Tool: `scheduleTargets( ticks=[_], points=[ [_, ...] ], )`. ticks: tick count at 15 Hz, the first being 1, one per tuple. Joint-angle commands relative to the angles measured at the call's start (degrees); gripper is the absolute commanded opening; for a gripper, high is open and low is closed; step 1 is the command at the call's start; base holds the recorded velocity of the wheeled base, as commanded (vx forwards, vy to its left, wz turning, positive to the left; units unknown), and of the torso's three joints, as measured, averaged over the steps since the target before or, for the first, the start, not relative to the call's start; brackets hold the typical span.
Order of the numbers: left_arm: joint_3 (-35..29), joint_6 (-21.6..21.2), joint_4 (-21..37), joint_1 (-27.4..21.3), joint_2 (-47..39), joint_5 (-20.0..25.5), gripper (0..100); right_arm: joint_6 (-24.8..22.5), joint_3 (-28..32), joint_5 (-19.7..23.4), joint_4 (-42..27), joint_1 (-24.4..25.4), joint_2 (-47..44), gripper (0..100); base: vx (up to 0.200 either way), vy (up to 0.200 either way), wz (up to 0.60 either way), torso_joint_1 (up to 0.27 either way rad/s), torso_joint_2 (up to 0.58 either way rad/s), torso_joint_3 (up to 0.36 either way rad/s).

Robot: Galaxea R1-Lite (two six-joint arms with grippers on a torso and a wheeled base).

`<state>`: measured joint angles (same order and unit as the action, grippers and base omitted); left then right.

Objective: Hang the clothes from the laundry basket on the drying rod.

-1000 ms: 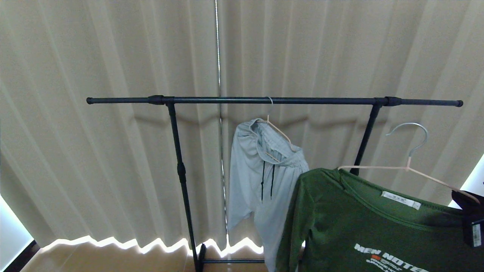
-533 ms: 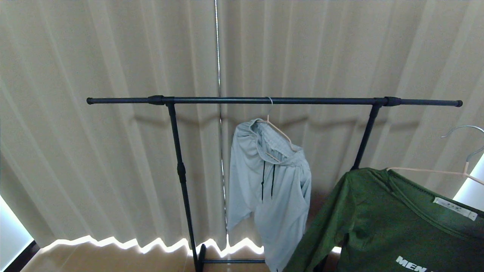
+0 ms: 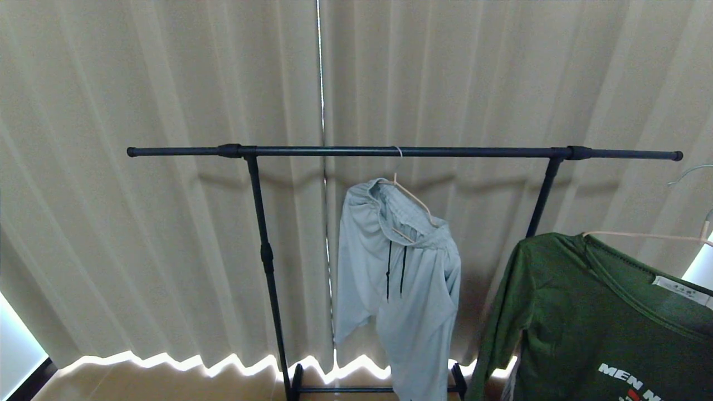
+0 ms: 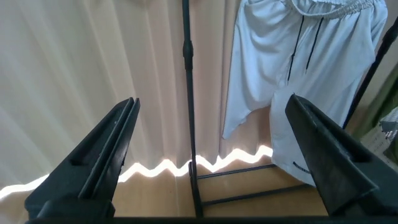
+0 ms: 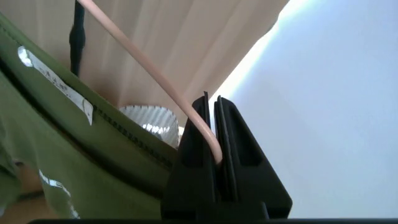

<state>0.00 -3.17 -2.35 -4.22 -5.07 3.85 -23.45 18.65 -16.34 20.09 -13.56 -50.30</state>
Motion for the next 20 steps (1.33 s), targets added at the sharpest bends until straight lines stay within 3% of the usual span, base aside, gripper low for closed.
scheduleTargets(
  ticks=[1, 13, 20],
  points=[
    [0.00, 0.01, -0.02, 0.00, -0.20, 0.01, 100, -0.01, 0.86, 0.34, 0.04, 0.02, -2.96, 0, 0.200, 0.000, 0.00, -0.002, 0.00, 0.012],
    [0.00, -1.31, -0.11, 0.00, -0.20, -0.25, 100, 0.52, 4.73, 0.60, 0.92, 4.77, -13.42, 0, 0.200, 0.000, 0.00, 0.002, 0.00, 0.003],
    [0.00, -3.25, -0.11, 0.00, -0.20, -0.25, 100, 1.39, 11.85, 0.25, 1.27, 8.28, -25.29, 0, 0.000, 0.000, 0.00, 0.000, 0.00, 0.000]
  ],
)
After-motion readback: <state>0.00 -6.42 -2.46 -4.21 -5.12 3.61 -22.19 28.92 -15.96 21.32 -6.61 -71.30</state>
